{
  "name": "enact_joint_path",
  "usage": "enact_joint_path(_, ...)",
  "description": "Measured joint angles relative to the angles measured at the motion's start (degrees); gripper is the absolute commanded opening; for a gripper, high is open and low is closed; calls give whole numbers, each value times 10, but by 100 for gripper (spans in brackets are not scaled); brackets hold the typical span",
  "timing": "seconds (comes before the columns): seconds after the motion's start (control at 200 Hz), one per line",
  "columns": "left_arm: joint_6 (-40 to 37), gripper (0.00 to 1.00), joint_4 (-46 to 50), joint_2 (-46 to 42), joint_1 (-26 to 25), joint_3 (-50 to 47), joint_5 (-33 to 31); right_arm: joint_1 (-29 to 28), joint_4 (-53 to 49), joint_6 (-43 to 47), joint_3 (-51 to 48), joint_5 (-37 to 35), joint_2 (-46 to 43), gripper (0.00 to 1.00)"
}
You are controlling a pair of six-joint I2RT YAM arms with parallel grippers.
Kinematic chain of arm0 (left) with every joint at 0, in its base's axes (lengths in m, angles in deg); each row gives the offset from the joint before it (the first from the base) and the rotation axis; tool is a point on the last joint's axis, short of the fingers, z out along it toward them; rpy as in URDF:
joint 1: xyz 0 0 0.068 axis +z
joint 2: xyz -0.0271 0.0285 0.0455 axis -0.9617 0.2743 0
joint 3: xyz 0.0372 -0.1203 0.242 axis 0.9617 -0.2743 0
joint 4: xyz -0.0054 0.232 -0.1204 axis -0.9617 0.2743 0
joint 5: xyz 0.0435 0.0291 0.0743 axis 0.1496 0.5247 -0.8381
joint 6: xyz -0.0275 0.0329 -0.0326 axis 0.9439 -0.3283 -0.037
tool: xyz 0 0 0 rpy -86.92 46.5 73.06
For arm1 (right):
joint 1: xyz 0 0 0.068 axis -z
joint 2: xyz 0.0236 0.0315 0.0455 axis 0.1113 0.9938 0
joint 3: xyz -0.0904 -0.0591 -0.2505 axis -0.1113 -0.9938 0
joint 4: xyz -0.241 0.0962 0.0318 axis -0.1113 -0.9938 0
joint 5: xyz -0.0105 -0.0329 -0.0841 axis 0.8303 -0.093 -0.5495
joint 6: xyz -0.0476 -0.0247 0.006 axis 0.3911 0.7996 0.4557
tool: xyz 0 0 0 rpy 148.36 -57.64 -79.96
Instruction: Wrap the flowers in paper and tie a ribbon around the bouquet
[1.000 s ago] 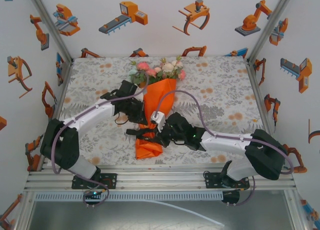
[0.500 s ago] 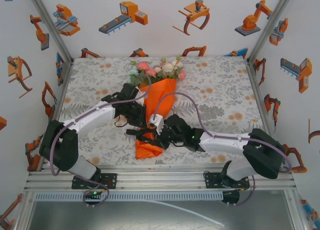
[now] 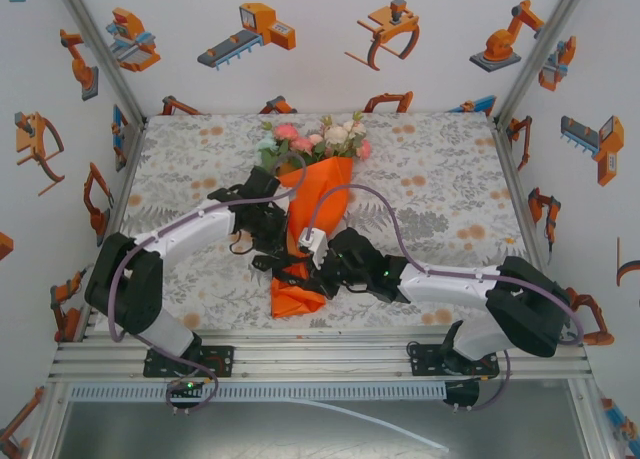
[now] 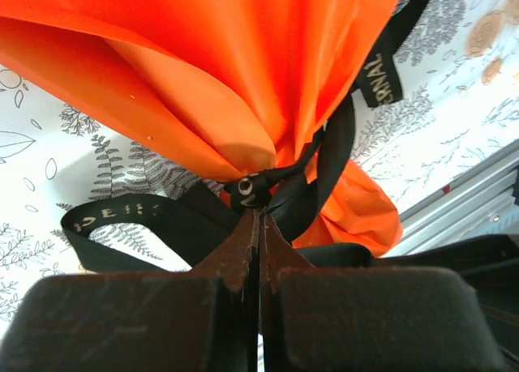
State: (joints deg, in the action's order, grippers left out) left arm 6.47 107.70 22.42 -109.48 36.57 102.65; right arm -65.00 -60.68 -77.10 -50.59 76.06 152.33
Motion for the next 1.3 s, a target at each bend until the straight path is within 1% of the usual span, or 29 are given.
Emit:
enact_joint_path(0.245, 0, 2, -24, -73, -1, 0, -1, -10, 0, 10, 0, 10, 10, 0)
enact_joint_path(0.426, 0, 2, -32, -72, -2, -6, -1, -13, 0, 14, 0, 7, 12, 0)
enact_joint_path(0.496, 0, 2, -33, -69, -2, -12, 0, -13, 3, 14, -1, -8, 7, 0)
enact_joint_path(0.571, 0, 6, -34, -65, -2, -15, 0, -13, 6, 16, -2, -28, -7, 0)
enact_joint_path(0.721, 0, 27, -37, -63, -2, -15, -1, -12, 23, 31, 0, -64, -19, 0)
enact_joint_path(0.831, 3, 36, -37, -63, -2, -15, -9, -7, 39, 41, 1, -84, -17, 0)
enact_joint_path(1.001, 7, 38, -31, -64, 0, -15, -47, 20, 57, 50, 15, -111, -7, 0)
enact_joint_path(1.046, 7, 39, -29, -64, 3, -15, -48, 27, 66, 52, 17, -113, -5, 0)
enact_joint_path(1.171, 11, 39, -23, -61, 14, -15, -26, 46, 85, 49, 30, -115, 8, 0)
enact_joint_path(1.302, 17, 37, -19, -32, 17, -13, 4, 59, 99, 47, 47, -114, 38, 0)
